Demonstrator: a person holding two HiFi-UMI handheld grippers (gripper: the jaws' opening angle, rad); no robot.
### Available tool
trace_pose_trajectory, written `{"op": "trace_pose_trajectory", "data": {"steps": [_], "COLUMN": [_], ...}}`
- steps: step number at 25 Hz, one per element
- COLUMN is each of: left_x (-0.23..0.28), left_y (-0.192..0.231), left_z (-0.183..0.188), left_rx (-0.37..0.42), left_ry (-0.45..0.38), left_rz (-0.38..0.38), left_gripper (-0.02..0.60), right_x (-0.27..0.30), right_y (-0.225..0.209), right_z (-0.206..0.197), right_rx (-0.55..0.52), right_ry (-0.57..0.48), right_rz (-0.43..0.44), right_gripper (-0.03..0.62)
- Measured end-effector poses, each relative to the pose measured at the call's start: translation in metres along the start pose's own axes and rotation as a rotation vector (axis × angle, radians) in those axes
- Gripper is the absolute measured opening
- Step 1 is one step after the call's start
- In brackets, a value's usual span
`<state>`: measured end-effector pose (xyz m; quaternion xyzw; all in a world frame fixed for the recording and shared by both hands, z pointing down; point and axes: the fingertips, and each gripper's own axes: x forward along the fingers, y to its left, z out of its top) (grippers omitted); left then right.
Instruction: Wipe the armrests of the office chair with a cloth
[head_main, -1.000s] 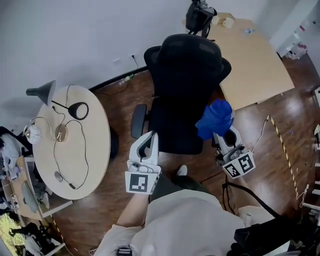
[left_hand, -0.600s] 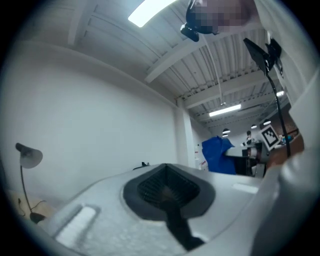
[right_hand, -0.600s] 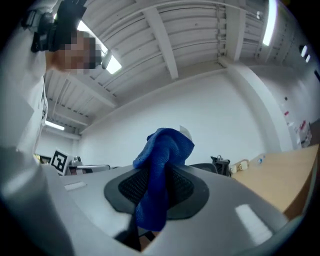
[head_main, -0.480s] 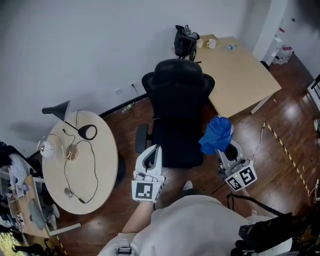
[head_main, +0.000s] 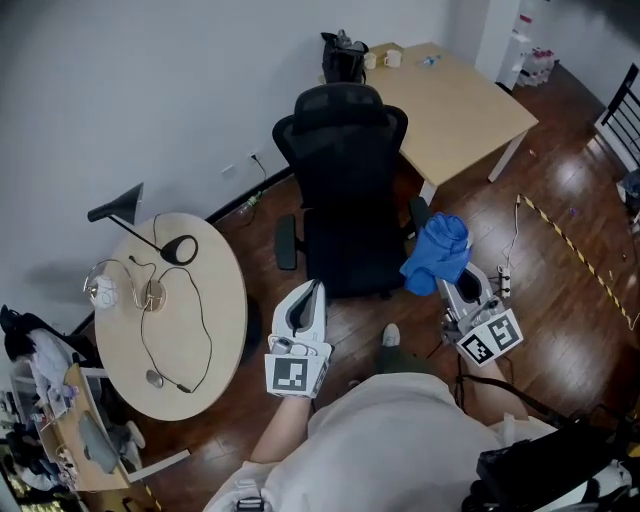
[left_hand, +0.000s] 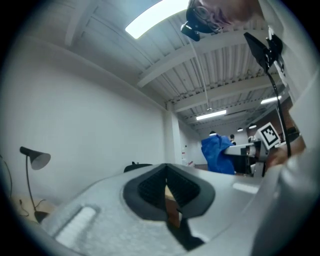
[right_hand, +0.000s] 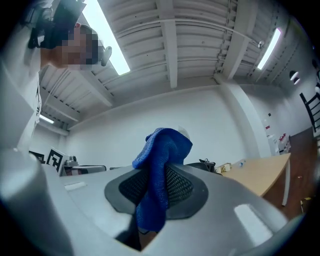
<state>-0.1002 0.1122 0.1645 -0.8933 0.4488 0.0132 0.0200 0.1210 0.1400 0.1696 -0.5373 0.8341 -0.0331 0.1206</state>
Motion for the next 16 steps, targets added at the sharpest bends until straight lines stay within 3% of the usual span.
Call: {"op": "trace_pose_trajectory", "data": {"steps": [8, 16], "left_x": [-0.038, -0.048], "left_y": [-0.032, -0.047], "left_z": [-0.001, -0.011], "left_rx": [0.002, -0.026], "left_ry": [0.006, 0.003], "left_rz": [-0.084, -0.087], "left_gripper": [-0.002, -0.002], "right_x": [-0.047, -0.088], "right_y": [0.025, 0.017], "right_z": [0.005, -0.007], "right_rx": [0.008, -0.01], "right_ry": [-0.014, 0.018], "right_rz": [-0.026, -0.106], "right_gripper": [0.083, 0.083]}}
